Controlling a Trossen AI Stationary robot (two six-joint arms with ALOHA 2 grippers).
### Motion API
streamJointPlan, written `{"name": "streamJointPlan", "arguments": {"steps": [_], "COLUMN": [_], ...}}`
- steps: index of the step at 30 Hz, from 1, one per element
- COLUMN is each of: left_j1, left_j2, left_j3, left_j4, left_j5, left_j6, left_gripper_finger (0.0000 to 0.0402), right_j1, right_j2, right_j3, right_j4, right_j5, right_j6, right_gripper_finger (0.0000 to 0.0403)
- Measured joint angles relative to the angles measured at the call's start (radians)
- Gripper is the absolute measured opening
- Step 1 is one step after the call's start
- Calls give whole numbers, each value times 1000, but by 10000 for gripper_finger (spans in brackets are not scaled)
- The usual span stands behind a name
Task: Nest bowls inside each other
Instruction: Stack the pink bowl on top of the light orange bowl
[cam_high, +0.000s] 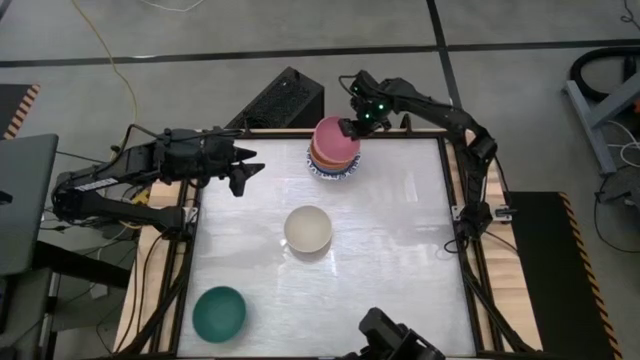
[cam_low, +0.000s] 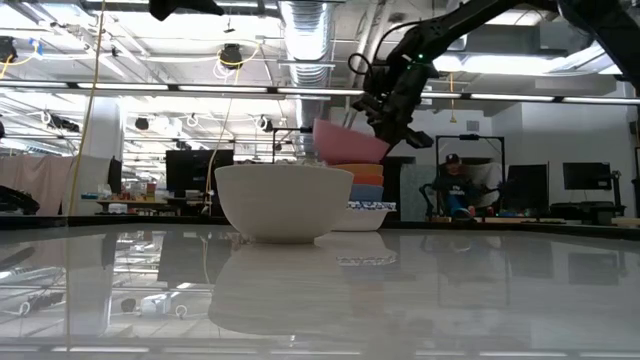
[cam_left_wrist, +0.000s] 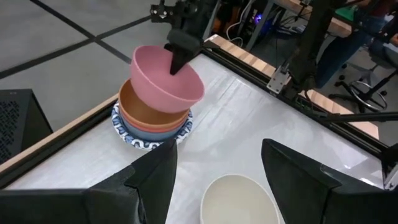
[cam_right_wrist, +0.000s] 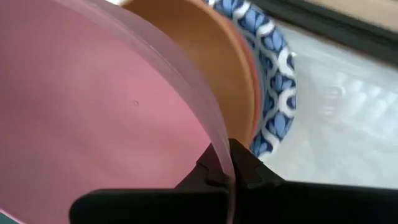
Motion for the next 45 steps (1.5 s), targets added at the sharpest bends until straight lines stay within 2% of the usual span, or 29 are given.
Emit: {"name": "streamJointPlan", "arguments": {"steps": [8,15,23,27,38,45], "left_j1": [0,0,0,0,0,0], "left_j2": [0,0,0,0,0,0], "left_j3": [0,0,0,0,0,-1], "left_j4": [0,0,0,0,-15,-48], "left_j5": [1,1,1,1,2,2], "left_j6": [-7,-22,-25,-26,-26,-26], "left_gripper_finger": [224,224,224,224,224,224], "right_j1": [9,8,9,9,11,11], "right_j2": [22,21,21,21,21,21], "right_j3": [1,1,1,1,1,1], "right_j4": [-1,-5,19,18,19,17], "right_j5": [5,54,55,57,64,57], "right_j6": [-7,-8,-16,-11,-31,-45], "right_gripper_finger": [4,5,22,50,165,190]}}
